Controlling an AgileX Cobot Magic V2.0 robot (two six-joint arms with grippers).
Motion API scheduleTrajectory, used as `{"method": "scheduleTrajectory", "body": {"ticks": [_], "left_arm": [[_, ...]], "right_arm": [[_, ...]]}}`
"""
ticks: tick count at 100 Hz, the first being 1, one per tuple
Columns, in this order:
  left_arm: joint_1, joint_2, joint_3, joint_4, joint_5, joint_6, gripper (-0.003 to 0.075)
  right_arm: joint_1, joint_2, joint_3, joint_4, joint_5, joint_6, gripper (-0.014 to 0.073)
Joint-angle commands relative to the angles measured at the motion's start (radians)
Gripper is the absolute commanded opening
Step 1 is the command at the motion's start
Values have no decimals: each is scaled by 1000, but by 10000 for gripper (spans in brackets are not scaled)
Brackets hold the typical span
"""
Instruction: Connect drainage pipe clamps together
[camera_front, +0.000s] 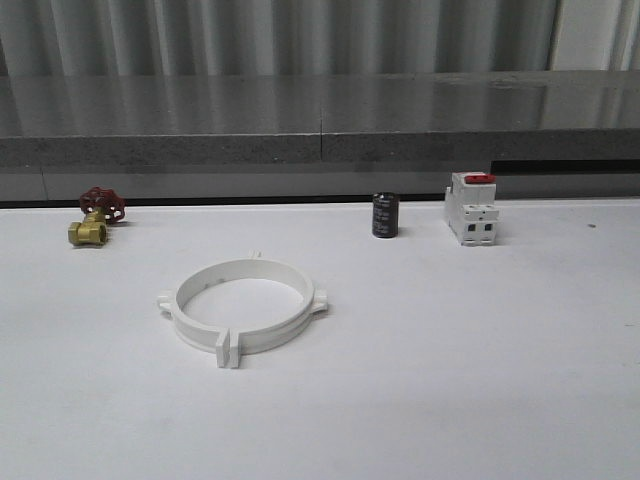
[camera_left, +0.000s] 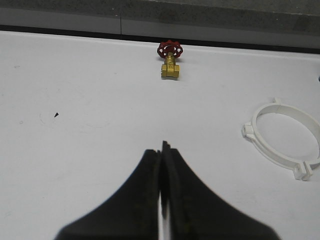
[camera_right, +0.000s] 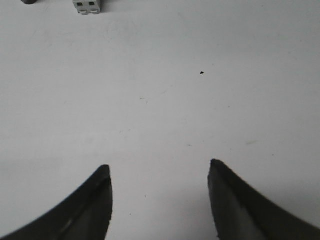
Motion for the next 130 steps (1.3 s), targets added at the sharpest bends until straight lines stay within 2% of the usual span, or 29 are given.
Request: {"method": "scheduleTrajectory", "body": {"ticks": [1, 8, 26, 38, 98, 105, 119, 130], "left_arm": [[3, 4, -25, 3, -72, -1, -20], [3, 4, -25, 3, -72, -1, -20], [3, 4, -25, 3, -72, -1, -21], [3, 4, -25, 3, -72, -1, -20], [3, 4, -25, 3, -72, -1, -21], [3, 4, -25, 3, -72, -1, -20], [3, 4, -25, 3, -72, -1, -20], [3, 4, -25, 3, -72, -1, -21]], "right_arm": [[-6, -79, 28, -8, -27, -10, 374], [-6, -120, 59, -8, -21, -10, 272], [-5, -155, 81, -9, -55, -10, -74], [-5, -155, 81, -7, -100, -10, -67], [-5, -156, 93, -10, -115, -10, -67], [-5, -176, 124, -16, -188, -17, -67], [-5, -265, 252, -12, -434, -49, -67], [-13, -354, 364, 31, -593, -106, -67]]}}
